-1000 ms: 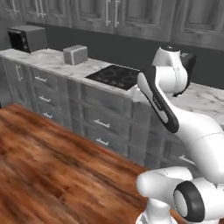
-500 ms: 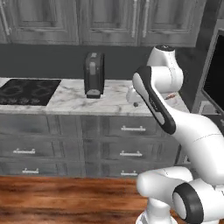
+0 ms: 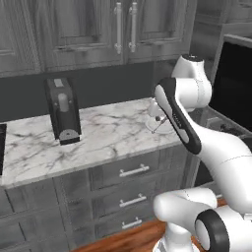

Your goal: Pick the kebab skewer from the counter and place it in the microwave.

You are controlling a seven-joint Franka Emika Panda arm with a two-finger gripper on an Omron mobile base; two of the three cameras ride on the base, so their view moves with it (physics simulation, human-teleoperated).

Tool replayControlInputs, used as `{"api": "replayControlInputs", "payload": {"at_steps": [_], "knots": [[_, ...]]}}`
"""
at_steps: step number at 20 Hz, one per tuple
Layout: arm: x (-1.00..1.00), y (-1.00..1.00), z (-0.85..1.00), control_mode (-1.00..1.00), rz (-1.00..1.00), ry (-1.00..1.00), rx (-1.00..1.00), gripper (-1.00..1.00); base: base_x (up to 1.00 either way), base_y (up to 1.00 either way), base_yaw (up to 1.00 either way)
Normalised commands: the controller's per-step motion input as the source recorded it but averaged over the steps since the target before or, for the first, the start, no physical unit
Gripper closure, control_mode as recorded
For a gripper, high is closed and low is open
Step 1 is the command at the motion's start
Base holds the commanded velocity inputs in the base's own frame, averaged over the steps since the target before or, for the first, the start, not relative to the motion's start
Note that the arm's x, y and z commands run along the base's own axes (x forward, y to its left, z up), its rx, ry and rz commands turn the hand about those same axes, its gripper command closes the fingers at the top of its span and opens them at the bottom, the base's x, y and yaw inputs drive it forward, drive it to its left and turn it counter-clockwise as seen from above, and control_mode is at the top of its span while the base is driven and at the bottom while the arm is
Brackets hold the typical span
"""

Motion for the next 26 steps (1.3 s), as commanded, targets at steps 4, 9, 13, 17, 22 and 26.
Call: {"api": "replayControlInputs", "payload": {"at_steps": [4,9,13,17,22,26], "knots": [[0.00,0.00,0.00,1.00,0.00,0.00,0.00,-1.00,1.00,0.23,-0.43],[0.00,0.00,0.00,1.00,0.00,0.00,0.00,-1.00,0.65,0.00,-0.29],[0.00,0.00,0.00,1.00,0.00,0.00,0.00,-1.00,0.12,0.00,-0.15],[0.00,0.00,0.00,1.00,0.00,0.00,0.00,-1.00,0.02,-0.07,-0.01],[0.41,-0.07,-0.80,-1.00,-0.27,0.11,-0.11,-1.00,0.04,0.00,-0.02],[0.76,0.00,-0.94,-1.00,-0.52,0.08,-0.06,-1.00,0.00,0.00,0.00]]}}
